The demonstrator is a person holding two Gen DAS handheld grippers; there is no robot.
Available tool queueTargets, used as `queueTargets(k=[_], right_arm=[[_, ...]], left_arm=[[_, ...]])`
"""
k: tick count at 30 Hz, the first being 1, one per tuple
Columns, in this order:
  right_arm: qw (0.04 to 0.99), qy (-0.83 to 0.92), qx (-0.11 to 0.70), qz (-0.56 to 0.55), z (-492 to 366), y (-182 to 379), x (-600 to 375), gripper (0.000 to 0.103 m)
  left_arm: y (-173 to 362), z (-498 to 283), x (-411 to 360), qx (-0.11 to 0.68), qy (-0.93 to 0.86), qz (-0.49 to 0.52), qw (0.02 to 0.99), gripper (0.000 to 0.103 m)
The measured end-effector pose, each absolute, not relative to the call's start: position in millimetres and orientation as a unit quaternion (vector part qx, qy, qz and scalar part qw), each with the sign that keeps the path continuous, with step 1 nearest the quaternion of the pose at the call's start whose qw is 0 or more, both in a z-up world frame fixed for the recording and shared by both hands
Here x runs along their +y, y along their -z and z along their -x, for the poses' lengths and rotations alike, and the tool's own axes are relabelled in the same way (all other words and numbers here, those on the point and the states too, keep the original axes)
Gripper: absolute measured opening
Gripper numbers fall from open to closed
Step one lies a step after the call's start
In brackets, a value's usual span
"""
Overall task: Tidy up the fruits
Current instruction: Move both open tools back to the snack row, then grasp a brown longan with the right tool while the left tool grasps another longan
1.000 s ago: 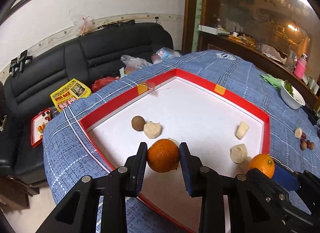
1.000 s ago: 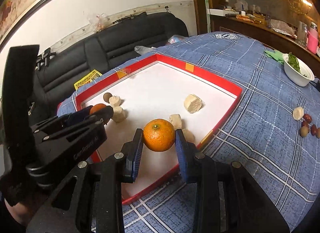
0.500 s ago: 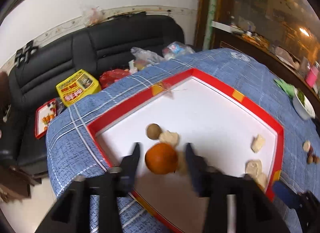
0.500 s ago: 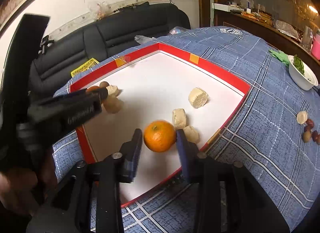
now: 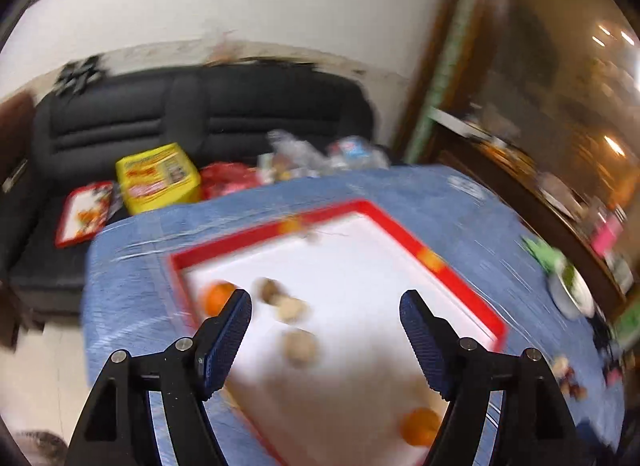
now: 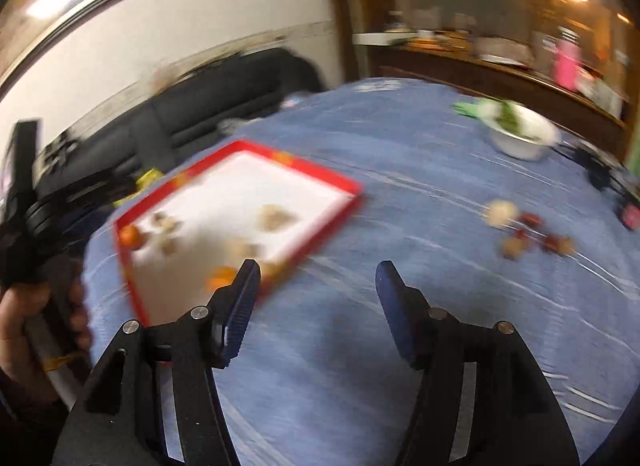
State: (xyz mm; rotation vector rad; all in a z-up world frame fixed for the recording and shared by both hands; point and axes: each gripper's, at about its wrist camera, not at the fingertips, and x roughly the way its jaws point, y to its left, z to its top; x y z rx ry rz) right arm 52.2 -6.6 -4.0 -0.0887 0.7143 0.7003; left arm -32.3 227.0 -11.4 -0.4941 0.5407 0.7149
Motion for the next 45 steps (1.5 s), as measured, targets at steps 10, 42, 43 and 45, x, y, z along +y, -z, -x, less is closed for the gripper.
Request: queueTargets(k=[10, 42, 43, 45], right_arm=[[0.912, -0.146, 0.383, -0.013, -137.6, 30.1, -151.9, 0.060], [0.891, -0.165, 0.423, 0.008, -200.6, 63.4, -180.3, 0.023], [0.891, -0.166, 0.423, 0.006, -196.4, 63.3, -181.9, 0.023], [0.891, -0.168, 0.422, 0.005, -189.7, 62.2, -184.0, 0.023]], left_arm=[[32.7, -56.7, 78.9, 0.354, -0.112, 0.065, 0.926, 0.075], [80.2, -204.7, -19.0, 0.435, -0.022, 0.036, 0.899, 0.050], [79.3, -205.1, -17.9, 0.432, -0.029, 0.031, 0.901, 0.037], [78.9, -203.8, -14.9, 0.435, -0.021, 0.024, 0.900, 0.022]])
